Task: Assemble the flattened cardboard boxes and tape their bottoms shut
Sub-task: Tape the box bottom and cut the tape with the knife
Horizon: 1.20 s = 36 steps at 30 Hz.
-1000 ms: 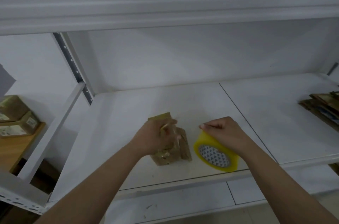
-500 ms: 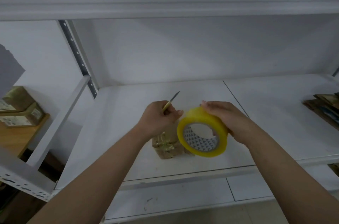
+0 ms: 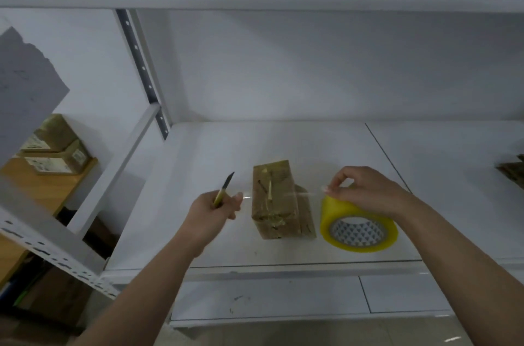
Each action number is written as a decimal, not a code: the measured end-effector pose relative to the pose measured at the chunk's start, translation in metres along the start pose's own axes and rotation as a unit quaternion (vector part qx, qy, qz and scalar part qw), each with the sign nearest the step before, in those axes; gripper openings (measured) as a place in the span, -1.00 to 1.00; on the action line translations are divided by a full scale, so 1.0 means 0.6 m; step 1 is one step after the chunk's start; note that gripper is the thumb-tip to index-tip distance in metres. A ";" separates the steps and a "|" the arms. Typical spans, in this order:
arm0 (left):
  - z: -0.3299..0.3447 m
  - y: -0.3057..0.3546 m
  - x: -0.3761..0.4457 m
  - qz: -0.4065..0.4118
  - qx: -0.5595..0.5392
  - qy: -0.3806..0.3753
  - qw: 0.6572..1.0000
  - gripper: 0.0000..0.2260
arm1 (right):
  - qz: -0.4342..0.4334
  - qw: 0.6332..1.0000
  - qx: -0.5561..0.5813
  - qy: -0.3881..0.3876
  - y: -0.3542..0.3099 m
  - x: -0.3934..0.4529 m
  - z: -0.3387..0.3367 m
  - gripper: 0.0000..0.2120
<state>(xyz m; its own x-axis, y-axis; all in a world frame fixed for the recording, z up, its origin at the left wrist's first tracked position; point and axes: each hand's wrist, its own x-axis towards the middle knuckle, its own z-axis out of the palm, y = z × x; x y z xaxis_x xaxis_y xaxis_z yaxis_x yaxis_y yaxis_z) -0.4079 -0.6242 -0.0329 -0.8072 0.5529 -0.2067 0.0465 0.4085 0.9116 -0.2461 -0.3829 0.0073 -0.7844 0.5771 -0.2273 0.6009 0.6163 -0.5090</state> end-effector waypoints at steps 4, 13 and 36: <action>0.017 -0.034 -0.003 -0.011 -0.022 0.032 0.999 -0.66 | 0.004 0.996 -0.092 0.009 -0.005 0.006 0.012 -0.71; 0.029 -0.069 0.023 -0.026 -0.023 0.042 0.998 -0.65 | 0.017 0.991 -0.132 0.001 -0.017 0.027 0.034 -0.74; 0.126 -0.093 0.020 -0.272 -0.257 -0.103 0.922 -0.61 | 0.040 0.972 -0.230 -0.023 -0.015 0.050 0.100 -0.70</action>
<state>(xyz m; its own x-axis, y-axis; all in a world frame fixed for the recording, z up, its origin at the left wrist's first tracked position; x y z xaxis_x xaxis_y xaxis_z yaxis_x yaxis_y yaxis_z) -0.3756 -0.5855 -0.1131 -0.4984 0.5155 -0.6970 -0.6588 0.2973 0.6911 -0.2841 -0.4034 -0.0447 -0.7320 0.6147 -0.2937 0.6568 0.7512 -0.0649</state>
